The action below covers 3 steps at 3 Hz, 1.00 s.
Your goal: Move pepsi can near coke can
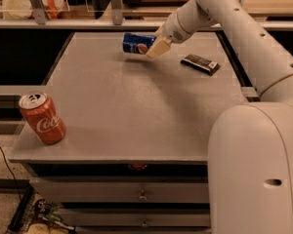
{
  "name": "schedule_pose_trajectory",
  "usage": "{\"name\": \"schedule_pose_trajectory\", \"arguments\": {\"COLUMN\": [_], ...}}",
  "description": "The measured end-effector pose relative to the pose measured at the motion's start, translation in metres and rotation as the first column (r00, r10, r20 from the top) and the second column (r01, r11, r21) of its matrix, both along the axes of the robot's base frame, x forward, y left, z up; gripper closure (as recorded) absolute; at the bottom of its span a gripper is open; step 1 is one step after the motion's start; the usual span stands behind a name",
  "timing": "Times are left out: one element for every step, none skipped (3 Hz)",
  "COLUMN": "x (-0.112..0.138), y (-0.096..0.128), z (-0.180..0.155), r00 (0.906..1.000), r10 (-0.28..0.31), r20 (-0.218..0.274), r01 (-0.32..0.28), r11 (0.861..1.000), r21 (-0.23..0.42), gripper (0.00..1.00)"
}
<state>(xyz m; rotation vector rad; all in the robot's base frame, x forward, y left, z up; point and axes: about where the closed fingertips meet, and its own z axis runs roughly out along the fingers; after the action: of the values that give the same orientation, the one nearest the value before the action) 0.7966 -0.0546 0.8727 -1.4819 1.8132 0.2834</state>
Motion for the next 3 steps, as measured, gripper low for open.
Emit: {"name": "schedule_pose_trajectory", "arguments": {"x": [-0.010,-0.034,-0.073], "y": [-0.006,-0.001,0.019], "z": [0.022,0.038,0.032], "r00": [0.9989,0.9940,0.9861], "r10": [0.036,0.104,0.165], "r20": [0.029,0.034,-0.024], "r01": [-0.036,-0.104,-0.164], "r11": [0.999,0.995,0.986], "r21": [0.011,-0.004,0.015], "gripper": [1.00,1.00,1.00]}}
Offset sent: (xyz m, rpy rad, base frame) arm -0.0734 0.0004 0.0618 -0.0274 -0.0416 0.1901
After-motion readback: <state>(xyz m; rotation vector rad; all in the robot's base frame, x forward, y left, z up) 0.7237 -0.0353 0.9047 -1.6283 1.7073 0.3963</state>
